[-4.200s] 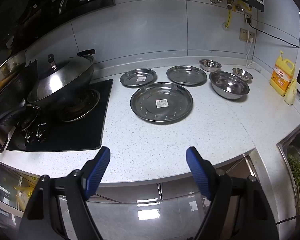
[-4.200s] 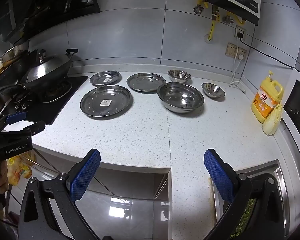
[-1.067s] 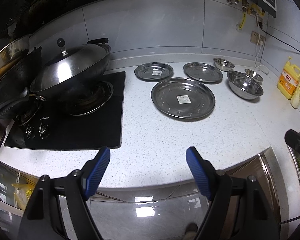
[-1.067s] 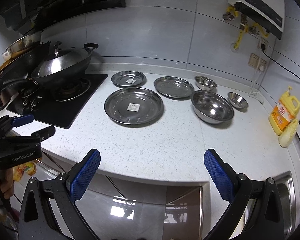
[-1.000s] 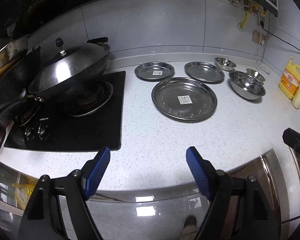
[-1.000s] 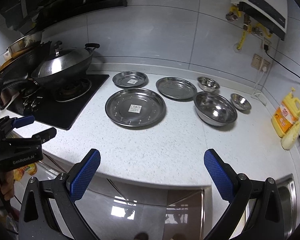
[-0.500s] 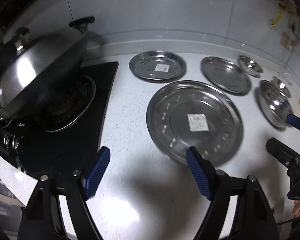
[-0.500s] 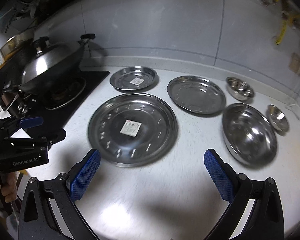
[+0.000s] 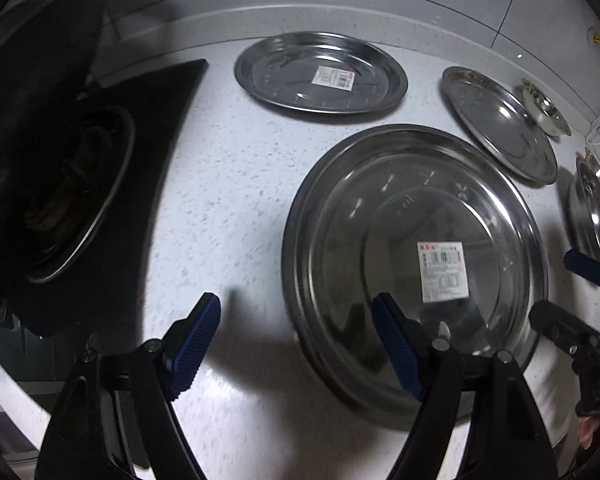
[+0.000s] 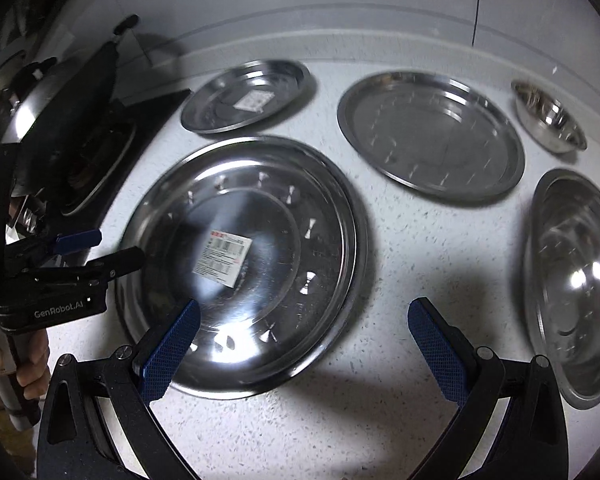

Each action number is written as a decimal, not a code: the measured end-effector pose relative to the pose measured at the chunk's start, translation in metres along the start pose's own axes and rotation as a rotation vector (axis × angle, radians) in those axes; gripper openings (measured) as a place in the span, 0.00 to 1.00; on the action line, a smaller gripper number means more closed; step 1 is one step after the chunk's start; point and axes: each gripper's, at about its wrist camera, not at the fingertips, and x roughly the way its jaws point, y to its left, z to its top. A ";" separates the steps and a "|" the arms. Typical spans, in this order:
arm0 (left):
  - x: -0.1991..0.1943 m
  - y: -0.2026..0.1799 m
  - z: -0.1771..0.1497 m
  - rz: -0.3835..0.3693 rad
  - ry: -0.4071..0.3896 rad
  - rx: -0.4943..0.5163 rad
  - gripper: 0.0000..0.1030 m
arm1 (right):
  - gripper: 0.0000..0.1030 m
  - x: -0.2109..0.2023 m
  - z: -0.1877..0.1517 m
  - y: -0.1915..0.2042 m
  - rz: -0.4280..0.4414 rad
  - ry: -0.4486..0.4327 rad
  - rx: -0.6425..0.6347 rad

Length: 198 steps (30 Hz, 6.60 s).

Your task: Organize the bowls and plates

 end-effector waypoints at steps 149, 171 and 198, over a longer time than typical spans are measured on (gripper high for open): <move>0.078 -0.125 0.178 -0.319 0.076 -0.015 0.59 | 0.24 0.064 0.146 -0.181 -0.116 0.148 0.124; 0.070 -0.122 0.176 -0.290 0.038 0.012 0.10 | 0.12 0.044 0.136 -0.166 -0.213 0.044 0.071; -0.081 0.000 0.017 -0.300 -0.029 -0.061 0.10 | 0.11 -0.054 0.049 -0.030 -0.115 -0.052 -0.027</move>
